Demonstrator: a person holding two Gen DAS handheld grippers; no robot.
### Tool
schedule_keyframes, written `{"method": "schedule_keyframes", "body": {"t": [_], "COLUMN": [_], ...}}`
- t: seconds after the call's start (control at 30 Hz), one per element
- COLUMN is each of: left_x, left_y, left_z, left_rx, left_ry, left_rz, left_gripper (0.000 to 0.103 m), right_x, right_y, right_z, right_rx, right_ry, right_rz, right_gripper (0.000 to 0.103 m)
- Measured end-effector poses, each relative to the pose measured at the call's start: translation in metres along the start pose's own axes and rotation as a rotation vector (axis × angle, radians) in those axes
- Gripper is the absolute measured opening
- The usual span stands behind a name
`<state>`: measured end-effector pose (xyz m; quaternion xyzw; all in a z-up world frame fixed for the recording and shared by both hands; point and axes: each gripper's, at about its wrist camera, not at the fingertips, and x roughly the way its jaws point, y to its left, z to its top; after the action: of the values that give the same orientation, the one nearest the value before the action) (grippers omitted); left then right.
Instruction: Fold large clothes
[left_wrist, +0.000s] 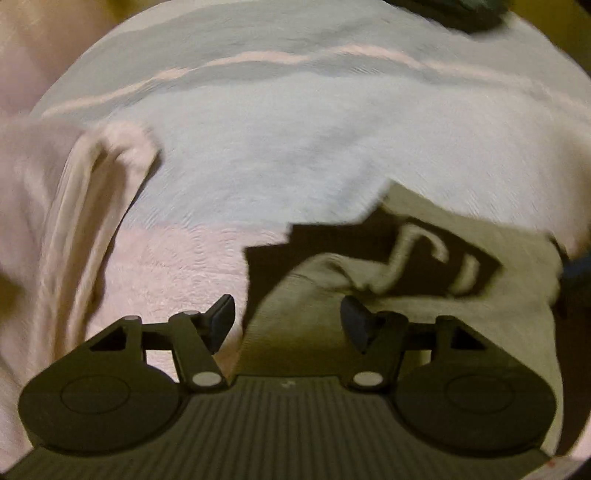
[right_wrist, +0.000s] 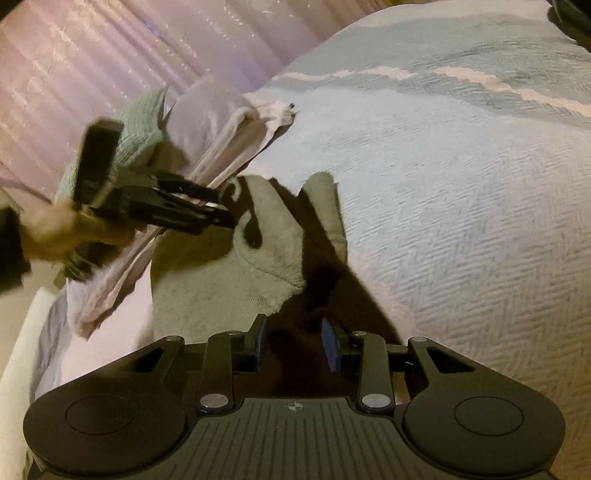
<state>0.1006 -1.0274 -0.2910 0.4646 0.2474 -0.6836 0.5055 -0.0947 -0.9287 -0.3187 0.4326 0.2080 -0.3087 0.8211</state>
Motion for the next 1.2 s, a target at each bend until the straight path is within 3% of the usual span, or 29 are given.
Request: {"method": "schedule_keyframes", "body": {"t": [0.07,0.2,0.3,0.37,0.47,0.57,0.7,0.83,0.93,1.0,1.07,1.13,1.2], "left_x": [-0.003,-0.036,-0.07,-0.093,-0.112,-0.113,-0.096,-0.073,-0.053,-0.044,-0.037,-0.033,-0.03], "left_y": [0.005,0.007,0.012,0.007,-0.02,-0.051,-0.086,-0.105,-0.108,-0.105,-0.101,-0.098,-0.095], "left_z": [-0.003,-0.01,-0.023,-0.039,-0.074,-0.115,-0.162,-0.19,-0.201,-0.202,-0.199,-0.192,-0.184], "left_rx": [-0.053,0.009,0.092,0.188,0.423,0.629,0.835,0.978,1.072,1.124,1.16,1.196,1.23], "left_ry": [-0.026,-0.061,-0.09,-0.11,-0.122,-0.126,-0.146,-0.188,-0.217,-0.242,-0.247,-0.262,-0.266], "left_rz": [0.0,0.073,0.125,0.16,0.203,0.212,0.223,0.279,0.338,0.368,0.388,0.4,0.399], "left_gripper": [0.064,0.06,0.06,0.062,0.071,0.074,0.086,0.089,0.091,0.091,0.093,0.093,0.092], "right_x": [-0.005,-0.033,-0.042,-0.041,-0.024,0.004,0.046,0.074,0.082,0.077,0.069,0.057,0.04], "right_y": [0.004,0.04,0.092,0.127,0.181,0.208,0.217,0.208,0.197,0.196,0.193,0.194,0.198], "right_z": [0.001,-0.01,-0.023,-0.038,-0.071,-0.105,-0.146,-0.167,-0.177,-0.17,-0.163,-0.152,-0.141], "right_rx": [0.003,-0.067,-0.239,-0.372,-0.647,-0.839,-1.039,-1.188,-1.271,-1.267,-1.257,-1.24,-1.243], "right_ry": [-0.016,-0.012,0.016,0.052,0.122,0.169,0.188,0.183,0.179,0.18,0.193,0.209,0.228], "right_rz": [-0.025,-0.12,-0.13,-0.125,-0.182,-0.255,-0.395,-0.544,-0.588,-0.573,-0.547,-0.507,-0.47], "right_gripper": [0.029,0.032,0.052,0.062,0.063,0.064,0.064,0.064,0.064,0.062,0.035,0.02,0.015]}}
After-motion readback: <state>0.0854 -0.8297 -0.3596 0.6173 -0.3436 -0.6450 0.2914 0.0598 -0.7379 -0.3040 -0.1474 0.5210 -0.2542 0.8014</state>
